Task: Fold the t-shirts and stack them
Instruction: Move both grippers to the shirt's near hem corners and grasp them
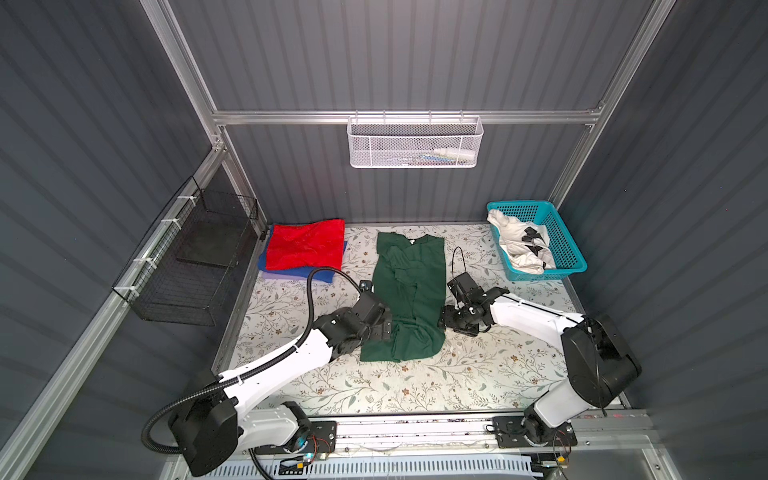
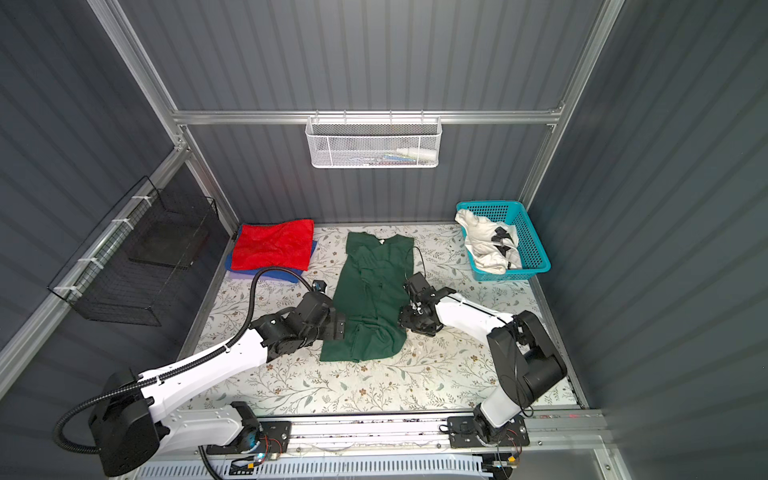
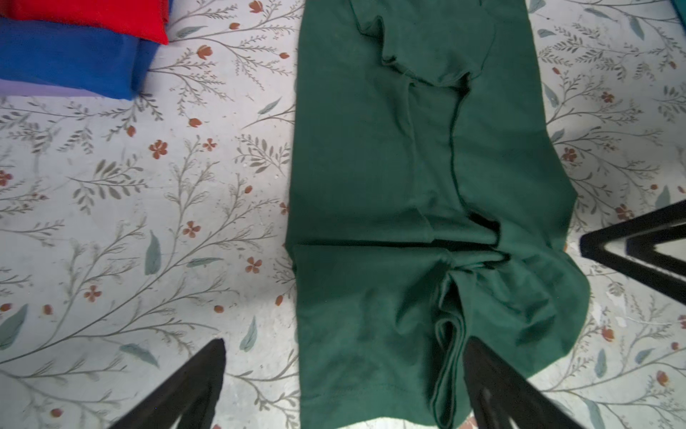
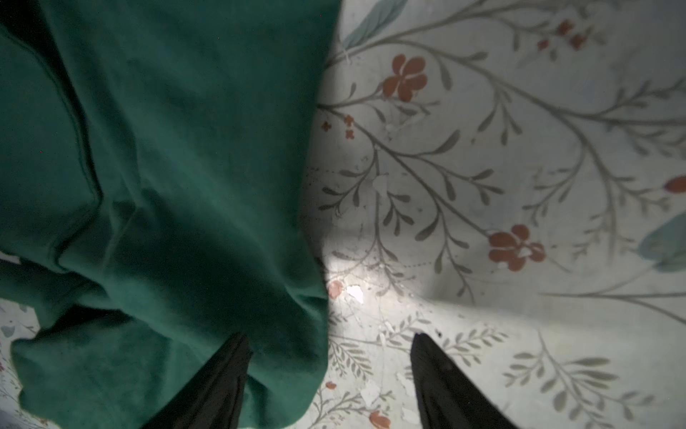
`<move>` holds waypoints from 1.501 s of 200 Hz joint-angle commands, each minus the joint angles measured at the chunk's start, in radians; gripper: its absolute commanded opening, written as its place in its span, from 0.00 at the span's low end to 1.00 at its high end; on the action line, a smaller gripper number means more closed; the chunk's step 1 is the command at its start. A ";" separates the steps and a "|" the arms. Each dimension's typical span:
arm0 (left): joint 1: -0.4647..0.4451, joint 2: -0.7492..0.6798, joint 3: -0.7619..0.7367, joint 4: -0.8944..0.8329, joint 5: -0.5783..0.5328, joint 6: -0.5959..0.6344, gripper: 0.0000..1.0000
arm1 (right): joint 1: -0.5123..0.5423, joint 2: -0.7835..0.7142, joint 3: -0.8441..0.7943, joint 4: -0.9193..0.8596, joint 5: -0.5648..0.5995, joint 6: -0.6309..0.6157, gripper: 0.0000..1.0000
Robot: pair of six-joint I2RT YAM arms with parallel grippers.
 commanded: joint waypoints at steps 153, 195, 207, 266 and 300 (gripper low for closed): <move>0.011 0.065 0.001 0.025 0.014 -0.053 1.00 | -0.140 0.433 0.445 -0.088 0.071 -0.140 0.13; 0.012 0.050 -0.032 0.043 0.038 -0.046 1.00 | -0.144 0.315 0.368 -0.093 0.086 -0.121 0.46; 0.011 0.046 -0.042 0.046 0.042 -0.041 1.00 | -0.141 0.249 0.308 -0.097 0.102 -0.105 0.63; 0.012 -0.011 -0.107 -0.009 0.077 -0.043 1.00 | -0.060 -0.212 -0.098 -0.139 0.095 0.042 0.71; 0.012 -0.090 -0.192 -0.018 0.124 -0.070 1.00 | 0.065 -0.416 -0.266 -0.216 0.049 0.137 0.67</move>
